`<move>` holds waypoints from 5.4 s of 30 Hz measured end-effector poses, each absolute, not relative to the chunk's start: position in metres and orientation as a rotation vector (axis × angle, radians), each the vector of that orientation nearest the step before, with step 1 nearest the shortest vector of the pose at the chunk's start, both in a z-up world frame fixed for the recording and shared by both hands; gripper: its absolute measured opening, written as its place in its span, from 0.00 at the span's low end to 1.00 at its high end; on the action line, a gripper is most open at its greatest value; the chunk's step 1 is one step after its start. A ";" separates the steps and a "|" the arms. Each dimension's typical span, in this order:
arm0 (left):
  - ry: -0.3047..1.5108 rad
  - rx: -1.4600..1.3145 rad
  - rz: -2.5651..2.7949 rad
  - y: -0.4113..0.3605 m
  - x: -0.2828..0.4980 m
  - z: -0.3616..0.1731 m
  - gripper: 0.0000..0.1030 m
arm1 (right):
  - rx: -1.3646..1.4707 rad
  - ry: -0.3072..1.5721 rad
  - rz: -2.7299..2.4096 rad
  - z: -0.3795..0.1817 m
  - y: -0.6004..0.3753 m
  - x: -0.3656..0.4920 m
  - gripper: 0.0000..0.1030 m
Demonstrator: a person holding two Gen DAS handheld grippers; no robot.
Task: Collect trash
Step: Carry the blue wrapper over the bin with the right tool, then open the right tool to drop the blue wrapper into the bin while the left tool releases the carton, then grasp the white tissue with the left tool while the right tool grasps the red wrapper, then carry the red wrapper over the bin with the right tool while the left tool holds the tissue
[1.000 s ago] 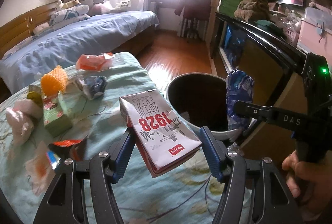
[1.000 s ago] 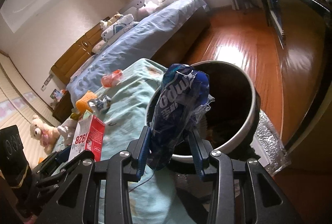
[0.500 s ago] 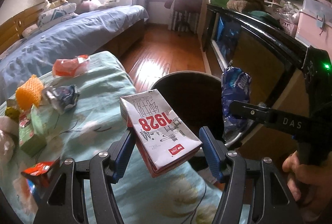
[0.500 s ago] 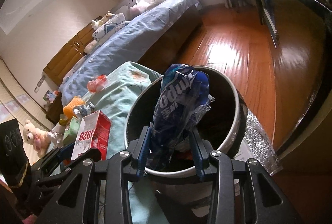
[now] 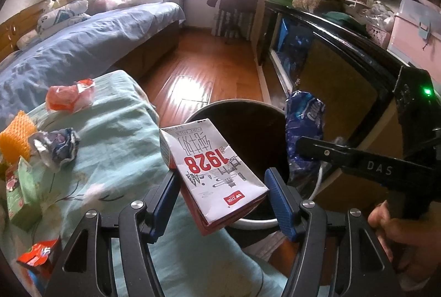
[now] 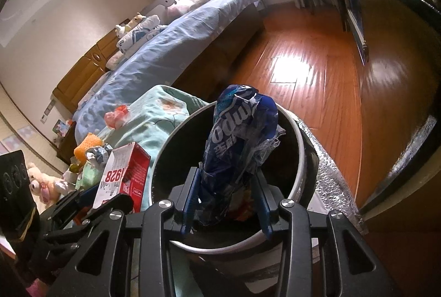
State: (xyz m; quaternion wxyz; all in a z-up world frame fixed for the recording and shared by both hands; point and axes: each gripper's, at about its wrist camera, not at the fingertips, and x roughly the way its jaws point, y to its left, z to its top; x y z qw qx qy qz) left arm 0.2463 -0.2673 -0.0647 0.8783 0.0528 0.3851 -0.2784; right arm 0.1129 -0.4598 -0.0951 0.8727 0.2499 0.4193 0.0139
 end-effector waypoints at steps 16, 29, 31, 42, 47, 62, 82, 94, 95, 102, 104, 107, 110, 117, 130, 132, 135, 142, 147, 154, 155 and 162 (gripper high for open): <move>0.834 0.121 -0.636 -0.287 0.254 -0.069 0.63 | 0.523 0.888 0.002 -0.098 -0.467 0.120 0.48; 0.831 0.034 -0.568 -0.244 0.229 -0.070 0.73 | 0.534 0.852 0.002 -0.091 -0.451 0.106 0.73; 0.837 0.016 -0.549 -0.231 0.221 -0.071 0.73 | 0.506 0.848 0.014 -0.088 -0.438 0.105 0.73; 0.833 -0.040 -0.451 -0.159 0.173 -0.070 0.73 | 0.441 0.860 0.121 -0.082 -0.370 0.099 0.77; 0.824 -0.077 -0.392 -0.123 0.150 -0.066 0.73 | 0.426 0.874 0.181 -0.082 -0.338 0.096 0.77; 0.800 -0.186 -0.215 -0.031 0.110 -0.052 0.73 | 0.371 0.898 0.339 -0.078 -0.253 0.090 0.77; 0.827 -0.220 -0.072 0.019 0.154 -0.055 0.73 | 0.306 0.954 0.451 -0.091 -0.172 0.112 0.77; 0.848 -0.210 -0.055 0.028 0.217 -0.065 0.73 | 0.284 0.974 0.442 -0.096 -0.154 0.136 0.76; 0.849 -0.208 -0.056 0.028 0.222 -0.067 0.73 | 0.280 0.972 0.439 -0.097 -0.154 0.137 0.72; 0.867 -0.197 -0.052 0.024 0.250 -0.078 0.60 | 0.283 0.977 0.393 -0.100 -0.165 0.147 0.35; 0.870 -0.193 -0.062 0.022 0.256 -0.080 0.48 | 0.292 0.976 0.396 -0.101 -0.168 0.148 0.33; 0.877 -0.188 -0.071 0.021 0.258 -0.082 0.28 | 0.295 0.971 0.406 -0.100 -0.171 0.147 0.31; 0.860 -0.187 -0.083 0.021 0.256 -0.081 0.22 | 0.303 0.966 0.416 -0.099 -0.173 0.145 0.30; 0.838 -0.195 -0.097 0.016 0.229 -0.077 0.19 | 0.322 0.948 0.423 -0.094 -0.185 0.136 0.28; 0.826 -0.188 -0.198 -0.014 0.173 -0.061 0.19 | 0.341 0.916 0.399 -0.085 -0.214 0.116 0.15; 0.825 -0.179 -0.216 -0.021 0.168 -0.059 0.19 | 0.347 0.907 0.392 -0.083 -0.221 0.113 0.15; 0.826 -0.166 -0.245 -0.033 0.163 -0.055 0.19 | 0.354 0.894 0.378 -0.079 -0.232 0.108 0.15; 0.825 -0.125 -0.315 -0.063 0.159 -0.048 0.19 | 0.381 0.863 0.325 -0.074 -0.265 0.098 0.15; 0.833 -0.096 -0.362 -0.085 0.158 -0.048 0.19 | 0.413 0.848 0.284 -0.073 -0.289 0.093 0.15; 0.834 -0.066 -0.403 -0.110 0.164 -0.045 0.19 | 0.440 0.828 0.227 -0.072 -0.322 0.088 0.15; 0.834 -0.063 -0.407 -0.114 0.163 -0.045 0.19 | 0.442 0.825 0.218 -0.071 -0.326 0.087 0.15; 0.833 -0.028 -0.442 -0.141 0.173 -0.044 0.19 | 0.458 0.812 0.172 -0.069 -0.354 0.084 0.15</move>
